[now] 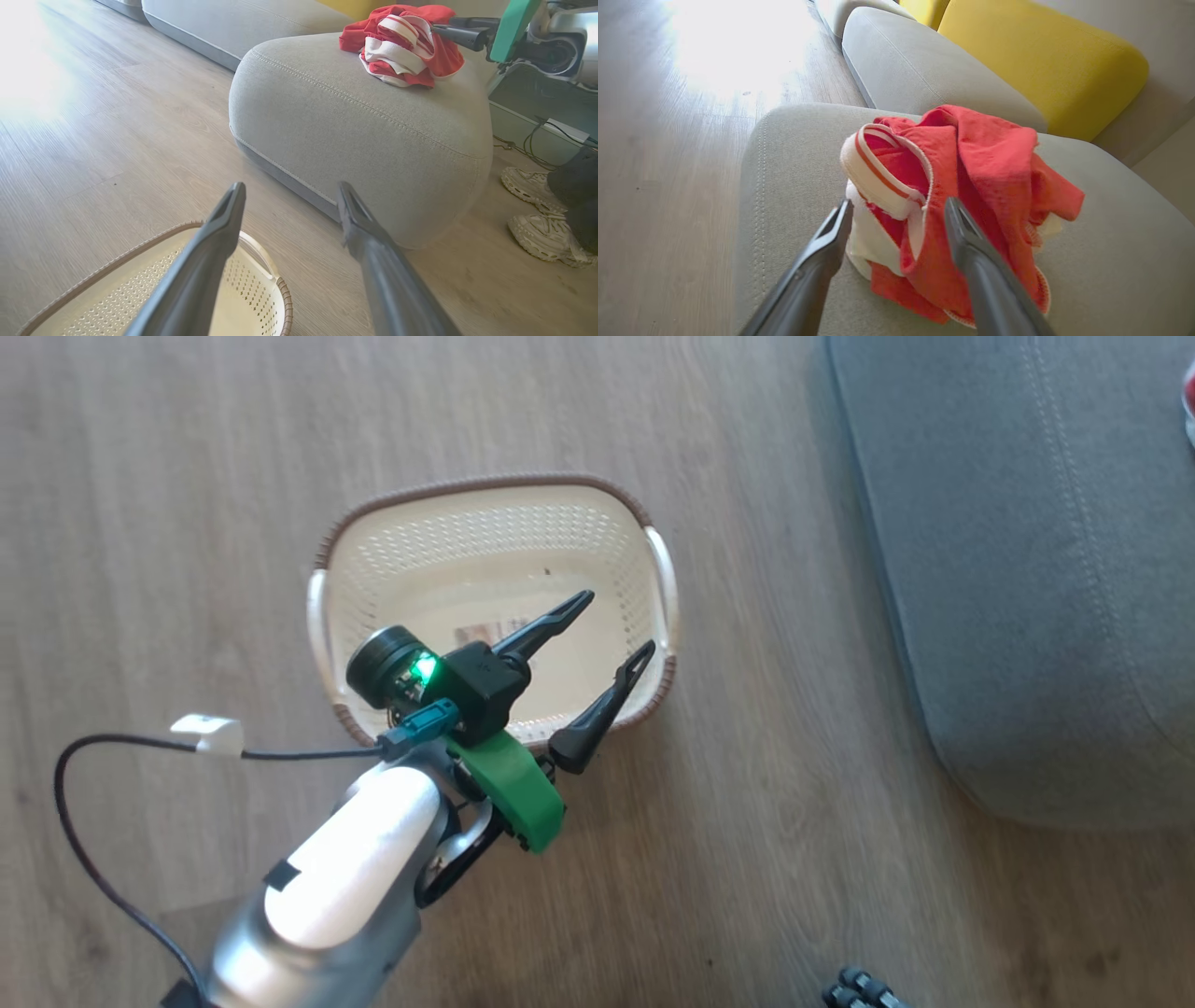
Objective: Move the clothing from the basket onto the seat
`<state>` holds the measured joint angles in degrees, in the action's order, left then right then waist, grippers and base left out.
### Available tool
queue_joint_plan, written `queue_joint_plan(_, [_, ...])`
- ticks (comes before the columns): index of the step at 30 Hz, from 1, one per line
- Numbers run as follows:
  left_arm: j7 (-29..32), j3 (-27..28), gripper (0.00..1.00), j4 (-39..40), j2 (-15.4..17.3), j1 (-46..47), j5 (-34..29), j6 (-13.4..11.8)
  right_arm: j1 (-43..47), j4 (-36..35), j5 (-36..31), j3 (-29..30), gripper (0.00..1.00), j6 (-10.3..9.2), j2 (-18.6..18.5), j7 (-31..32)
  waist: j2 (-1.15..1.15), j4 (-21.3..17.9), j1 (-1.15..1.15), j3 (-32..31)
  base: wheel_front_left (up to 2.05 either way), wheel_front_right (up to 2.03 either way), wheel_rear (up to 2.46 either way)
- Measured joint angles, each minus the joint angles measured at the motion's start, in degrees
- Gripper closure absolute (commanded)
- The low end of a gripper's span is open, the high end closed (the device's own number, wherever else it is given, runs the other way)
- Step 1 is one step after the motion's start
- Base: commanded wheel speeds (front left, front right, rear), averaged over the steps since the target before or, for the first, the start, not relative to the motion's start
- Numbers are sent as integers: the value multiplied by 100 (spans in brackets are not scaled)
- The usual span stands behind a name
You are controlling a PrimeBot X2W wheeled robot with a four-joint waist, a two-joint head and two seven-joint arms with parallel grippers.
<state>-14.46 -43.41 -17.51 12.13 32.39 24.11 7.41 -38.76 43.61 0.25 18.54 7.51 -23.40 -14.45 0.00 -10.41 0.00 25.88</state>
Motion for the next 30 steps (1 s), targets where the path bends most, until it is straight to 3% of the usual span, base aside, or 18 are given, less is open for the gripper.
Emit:
queue_joint_plan(12, [0,645,0,-200,-369,-517,-104,0,807,-1336,116,-704,0,0,915,-1,0,941,0,-663,0,0,0])
queue_joint_plan(20, [0,1548,0,-316,-517,-1010,-320,0,1215,-1541,293,-1183,0,0,1111,-1,0,1617,0,-1133,0,0,0])
queue_joint_plan(30, [1,3029,0,-512,-684,-1841,-786,0,1971,-1782,598,-1534,0,0,1560,-1,0,2070,0,-1867,0,0,0])
